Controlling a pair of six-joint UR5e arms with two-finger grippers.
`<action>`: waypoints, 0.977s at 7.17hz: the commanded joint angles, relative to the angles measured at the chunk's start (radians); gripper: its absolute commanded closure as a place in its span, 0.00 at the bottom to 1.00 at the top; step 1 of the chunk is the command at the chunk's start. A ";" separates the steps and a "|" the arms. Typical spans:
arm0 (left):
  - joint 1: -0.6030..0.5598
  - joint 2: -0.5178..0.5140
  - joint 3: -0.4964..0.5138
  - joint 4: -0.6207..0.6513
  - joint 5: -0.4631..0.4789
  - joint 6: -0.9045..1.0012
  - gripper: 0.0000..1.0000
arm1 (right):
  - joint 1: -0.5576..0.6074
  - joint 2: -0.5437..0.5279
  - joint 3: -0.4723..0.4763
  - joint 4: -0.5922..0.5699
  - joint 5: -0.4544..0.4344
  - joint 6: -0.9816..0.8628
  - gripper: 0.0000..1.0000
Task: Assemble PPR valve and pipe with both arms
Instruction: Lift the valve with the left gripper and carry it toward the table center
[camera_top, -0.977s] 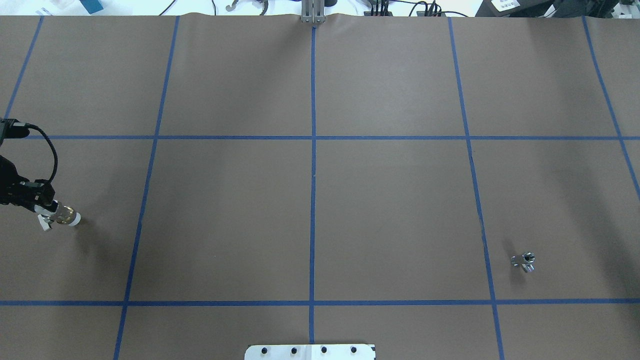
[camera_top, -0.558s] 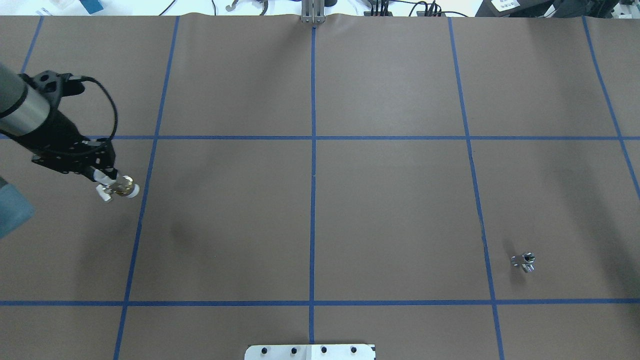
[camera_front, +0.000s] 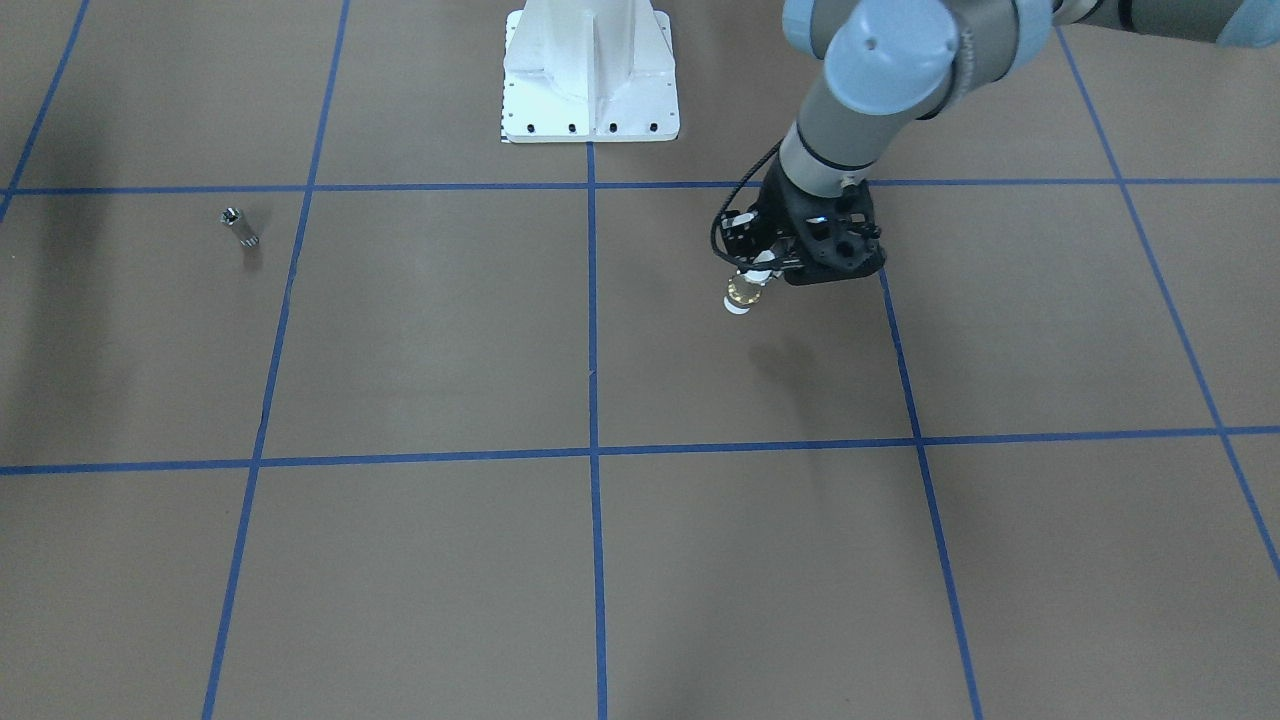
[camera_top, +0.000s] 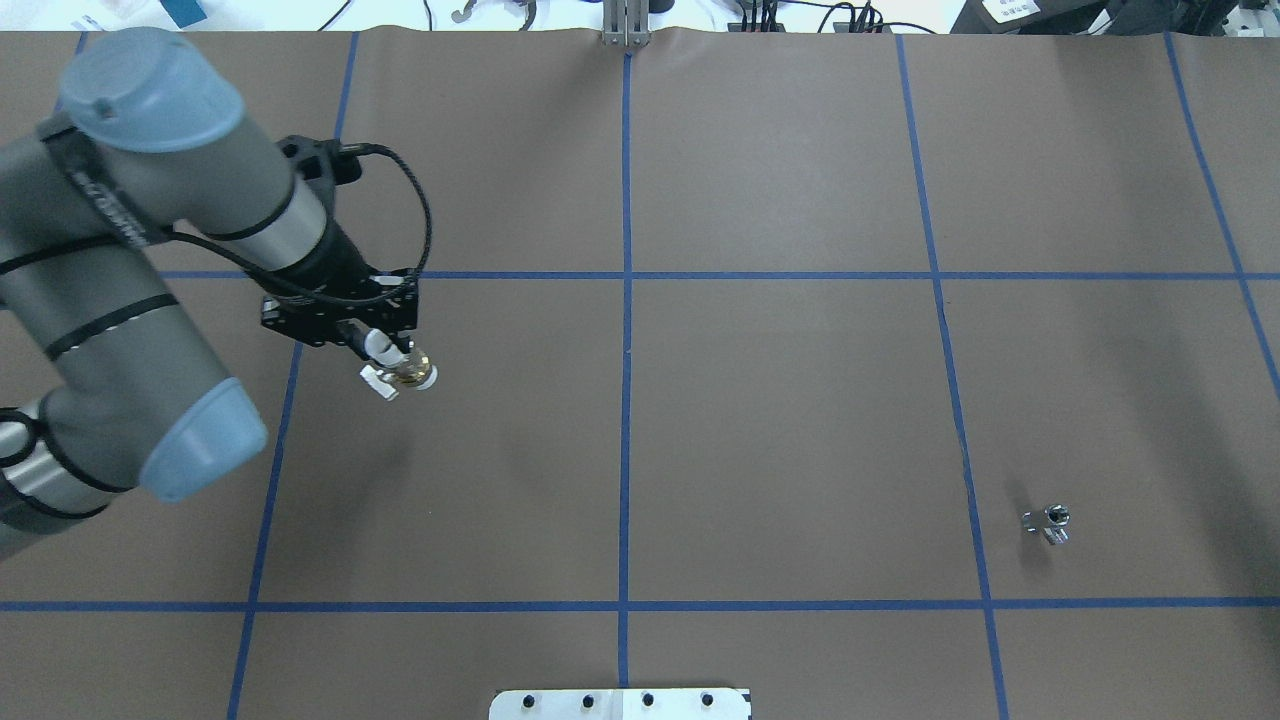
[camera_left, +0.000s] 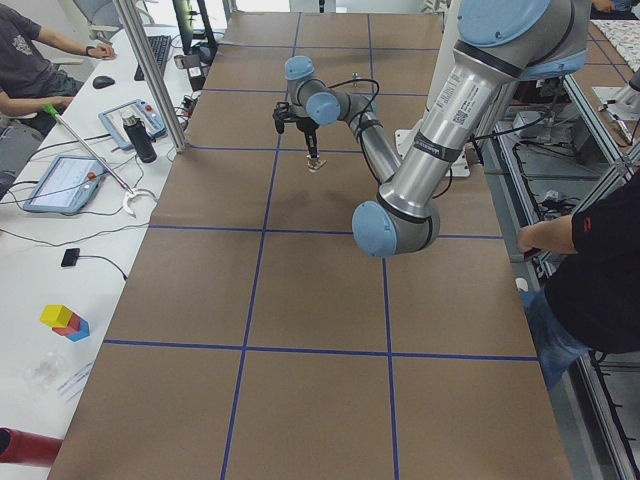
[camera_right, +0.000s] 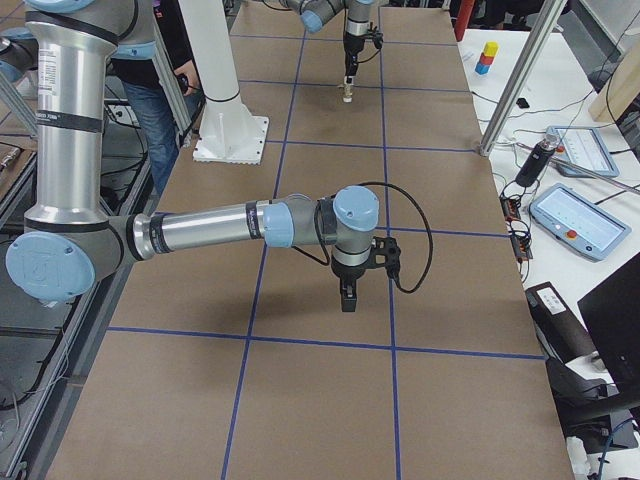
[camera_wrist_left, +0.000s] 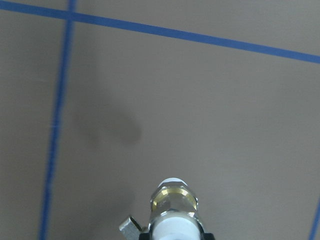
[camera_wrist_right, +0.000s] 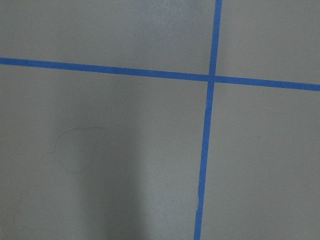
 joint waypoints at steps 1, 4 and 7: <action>0.039 -0.212 0.218 0.002 0.044 -0.057 1.00 | 0.000 -0.001 0.001 0.001 0.000 0.000 0.00; 0.089 -0.315 0.355 -0.034 0.104 -0.079 1.00 | 0.000 0.001 0.002 0.001 0.000 0.000 0.00; 0.121 -0.352 0.421 -0.057 0.151 -0.099 1.00 | 0.000 -0.001 0.004 0.001 0.000 0.000 0.00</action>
